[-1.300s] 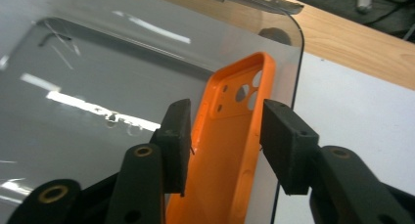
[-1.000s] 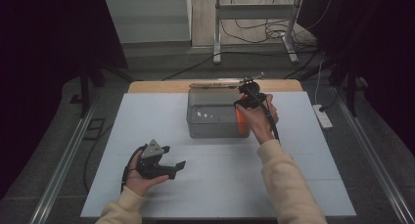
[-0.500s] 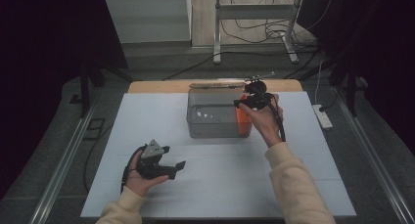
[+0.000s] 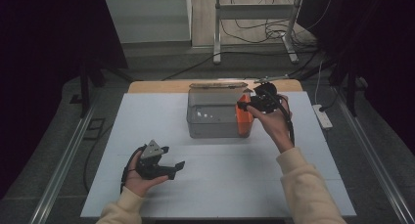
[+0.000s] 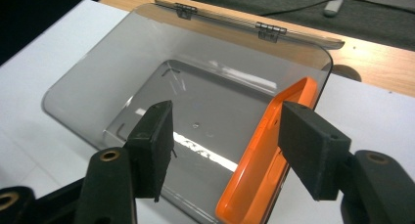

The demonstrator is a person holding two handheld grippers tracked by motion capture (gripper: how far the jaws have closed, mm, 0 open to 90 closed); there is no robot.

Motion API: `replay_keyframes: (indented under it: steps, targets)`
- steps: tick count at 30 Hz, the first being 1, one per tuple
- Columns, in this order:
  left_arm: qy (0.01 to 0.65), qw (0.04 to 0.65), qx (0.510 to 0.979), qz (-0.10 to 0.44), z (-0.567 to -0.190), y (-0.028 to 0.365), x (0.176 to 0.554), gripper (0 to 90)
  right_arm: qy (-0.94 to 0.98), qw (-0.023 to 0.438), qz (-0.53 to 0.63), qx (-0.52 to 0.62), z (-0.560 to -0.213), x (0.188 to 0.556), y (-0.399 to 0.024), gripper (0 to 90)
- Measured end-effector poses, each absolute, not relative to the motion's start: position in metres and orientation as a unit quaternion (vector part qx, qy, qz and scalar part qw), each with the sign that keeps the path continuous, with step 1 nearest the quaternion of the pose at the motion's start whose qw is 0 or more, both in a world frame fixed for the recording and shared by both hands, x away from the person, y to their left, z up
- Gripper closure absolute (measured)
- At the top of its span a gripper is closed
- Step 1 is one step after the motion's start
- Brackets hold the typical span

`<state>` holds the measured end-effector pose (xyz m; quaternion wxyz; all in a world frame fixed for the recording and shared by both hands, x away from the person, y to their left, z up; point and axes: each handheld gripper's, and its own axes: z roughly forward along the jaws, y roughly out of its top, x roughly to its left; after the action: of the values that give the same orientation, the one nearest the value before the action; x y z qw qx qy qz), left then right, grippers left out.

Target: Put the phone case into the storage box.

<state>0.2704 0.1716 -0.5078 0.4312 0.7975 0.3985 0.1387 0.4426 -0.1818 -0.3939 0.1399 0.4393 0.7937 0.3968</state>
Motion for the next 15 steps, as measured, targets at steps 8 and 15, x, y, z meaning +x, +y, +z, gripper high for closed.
replay_keyframes:
  steps: [8, 15]
  targets:
    - [0.404, 0.43, 0.795, 0.14, -0.509, 0.174, 0.268, 15.5, 0.786, 0.113, 0.435, 0.424, -0.395, 0.426, -0.196, 34.6]
    - [0.409, 0.43, 0.792, 0.143, -0.509, 0.176, 0.266, 15.5, 0.795, 0.115, 0.452, 0.389, -0.4, 0.407, -0.202, 31.6]
